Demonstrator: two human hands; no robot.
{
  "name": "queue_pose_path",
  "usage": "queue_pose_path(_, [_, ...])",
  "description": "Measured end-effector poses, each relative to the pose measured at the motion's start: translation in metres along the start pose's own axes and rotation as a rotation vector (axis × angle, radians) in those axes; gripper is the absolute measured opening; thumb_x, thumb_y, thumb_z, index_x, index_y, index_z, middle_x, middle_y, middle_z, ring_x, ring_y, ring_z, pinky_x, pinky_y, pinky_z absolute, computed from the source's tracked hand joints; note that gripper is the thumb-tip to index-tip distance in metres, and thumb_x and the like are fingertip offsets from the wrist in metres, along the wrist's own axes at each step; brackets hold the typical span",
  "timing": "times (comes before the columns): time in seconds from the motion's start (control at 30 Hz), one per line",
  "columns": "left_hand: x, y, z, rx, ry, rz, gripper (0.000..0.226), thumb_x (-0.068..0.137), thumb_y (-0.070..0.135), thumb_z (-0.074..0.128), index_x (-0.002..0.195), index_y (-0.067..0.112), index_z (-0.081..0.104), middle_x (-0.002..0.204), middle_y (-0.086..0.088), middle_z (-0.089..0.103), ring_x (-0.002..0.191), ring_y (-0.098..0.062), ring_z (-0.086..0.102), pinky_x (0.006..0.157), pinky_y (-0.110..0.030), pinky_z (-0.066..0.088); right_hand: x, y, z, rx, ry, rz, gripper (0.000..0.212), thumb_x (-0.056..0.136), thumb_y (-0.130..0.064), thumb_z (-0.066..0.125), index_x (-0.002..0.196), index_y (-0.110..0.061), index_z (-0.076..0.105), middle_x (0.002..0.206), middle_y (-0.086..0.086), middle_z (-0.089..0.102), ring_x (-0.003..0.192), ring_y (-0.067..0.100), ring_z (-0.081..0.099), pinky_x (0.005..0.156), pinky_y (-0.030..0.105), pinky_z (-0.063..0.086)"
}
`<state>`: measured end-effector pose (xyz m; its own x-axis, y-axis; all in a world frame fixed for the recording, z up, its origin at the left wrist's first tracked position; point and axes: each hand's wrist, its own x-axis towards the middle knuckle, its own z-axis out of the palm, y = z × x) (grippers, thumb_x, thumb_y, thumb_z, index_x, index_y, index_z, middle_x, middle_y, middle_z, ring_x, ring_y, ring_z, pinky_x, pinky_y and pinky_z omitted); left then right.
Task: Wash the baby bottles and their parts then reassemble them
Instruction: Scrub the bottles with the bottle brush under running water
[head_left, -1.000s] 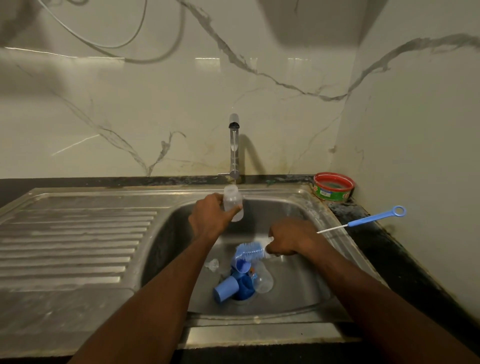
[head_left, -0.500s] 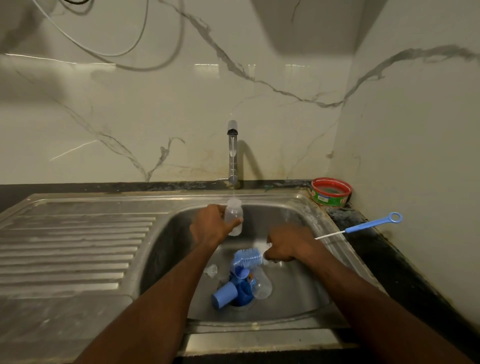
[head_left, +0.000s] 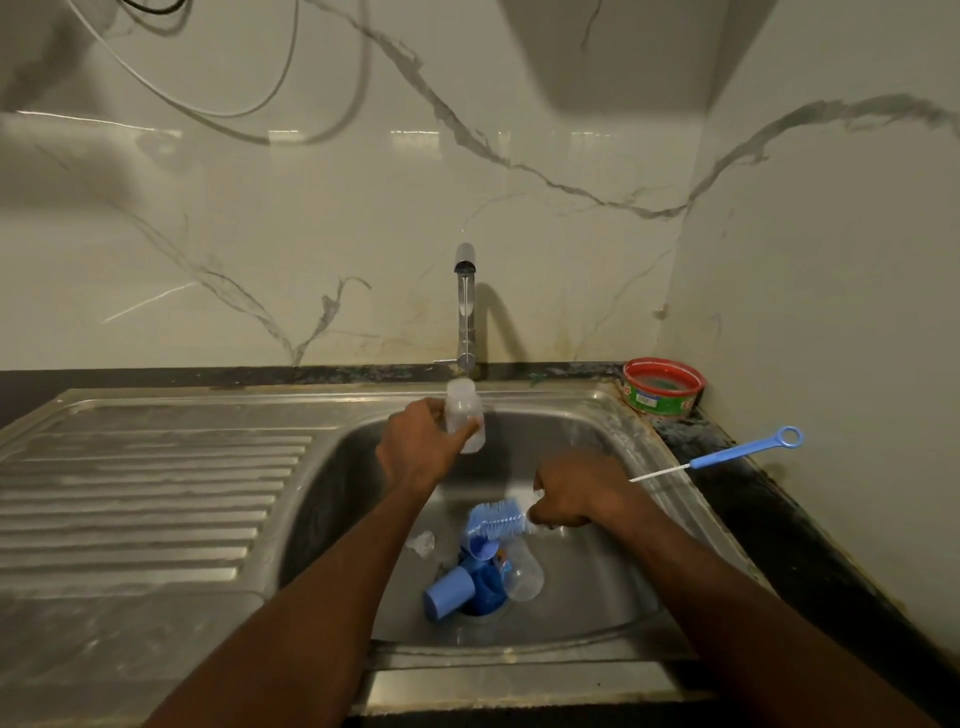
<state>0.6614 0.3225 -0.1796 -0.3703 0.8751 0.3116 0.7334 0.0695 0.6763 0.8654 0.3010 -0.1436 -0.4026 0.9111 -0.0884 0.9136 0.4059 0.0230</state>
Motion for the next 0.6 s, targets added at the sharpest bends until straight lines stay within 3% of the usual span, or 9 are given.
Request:
queue_pose_path(0.03, [0.0007, 0.0006, -0.0005, -0.007, 0.046, 0.011, 0.054, 0.082, 0.058, 0.075, 0.123, 0.024, 0.066, 0.114, 0.002, 0.072, 0.092, -0.008, 0.064, 0.074, -0.021, 0.045, 0.0004, 0.0002, 0.0001, -0.005, -0.005, 0.002, 0.040, 0.089, -0.042, 0.065, 0.121, -0.019, 0.068, 0.120, 0.001, 0.066, 0.110, 0.020, 0.060, 0.081, 0.030, 0.043])
queue_pose_path(0.13, [0.0003, 0.0017, 0.0005, 0.029, -0.059, -0.004, 0.048, 0.084, 0.054, 0.075, 0.120, 0.023, 0.067, 0.113, -0.001, 0.073, 0.088, -0.008, 0.060, 0.069, -0.019, 0.042, 0.0004, 0.0001, 0.0006, -0.001, -0.011, 0.010, 0.040, 0.088, -0.042, 0.065, 0.120, -0.020, 0.069, 0.119, 0.001, 0.067, 0.109, 0.020, 0.061, 0.080, 0.030, 0.044])
queue_pose_path(0.23, [0.0014, 0.0004, -0.0007, -0.037, 0.052, 0.006, 0.053, 0.083, 0.057, 0.075, 0.122, 0.022, 0.067, 0.114, 0.001, 0.072, 0.097, -0.013, 0.065, 0.078, -0.025, 0.047, 0.0008, 0.0004, -0.0001, -0.008, -0.017, 0.010, 0.040, 0.088, -0.041, 0.064, 0.120, -0.019, 0.069, 0.119, 0.002, 0.067, 0.109, 0.020, 0.062, 0.082, 0.030, 0.046])
queue_pose_path(0.33, [0.0010, 0.0002, 0.0001, 0.022, -0.117, -0.024, 0.035, 0.089, 0.052, 0.071, 0.110, 0.024, 0.068, 0.106, 0.001, 0.072, 0.081, -0.005, 0.059, 0.064, -0.017, 0.039, -0.0002, 0.0004, -0.0006, 0.008, -0.019, 0.017, 0.039, 0.087, -0.040, 0.065, 0.119, -0.019, 0.070, 0.119, 0.002, 0.067, 0.109, 0.021, 0.062, 0.078, 0.029, 0.043])
queue_pose_path(0.43, [0.0022, -0.0020, 0.0010, -0.026, 0.019, -0.008, 0.052, 0.084, 0.056, 0.074, 0.123, 0.023, 0.067, 0.115, -0.001, 0.072, 0.097, -0.013, 0.066, 0.078, -0.025, 0.047, 0.0010, 0.0005, -0.0008, 0.012, -0.030, 0.020, 0.041, 0.087, -0.042, 0.065, 0.121, -0.019, 0.069, 0.120, 0.002, 0.067, 0.109, 0.021, 0.062, 0.078, 0.029, 0.043])
queue_pose_path(0.53, [-0.0001, -0.0004, 0.0027, 0.053, -0.073, 0.003, 0.049, 0.086, 0.055, 0.072, 0.122, 0.022, 0.066, 0.116, -0.003, 0.071, 0.094, -0.013, 0.062, 0.077, -0.026, 0.045, -0.0001, 0.0006, -0.0014, 0.027, -0.037, 0.026, 0.040, 0.088, -0.042, 0.064, 0.121, -0.019, 0.069, 0.121, 0.002, 0.067, 0.109, 0.021, 0.061, 0.078, 0.028, 0.040])
queue_pose_path(0.6, [-0.0002, -0.0022, 0.0045, 0.014, -0.044, 0.008, 0.050, 0.085, 0.056, 0.073, 0.123, 0.023, 0.066, 0.117, -0.002, 0.072, 0.097, -0.013, 0.064, 0.077, -0.025, 0.045, -0.0008, 0.0008, -0.0017, 0.027, -0.041, 0.023, 0.036, 0.088, -0.041, 0.066, 0.115, -0.018, 0.070, 0.116, 0.003, 0.068, 0.102, 0.020, 0.061, 0.077, 0.028, 0.041])
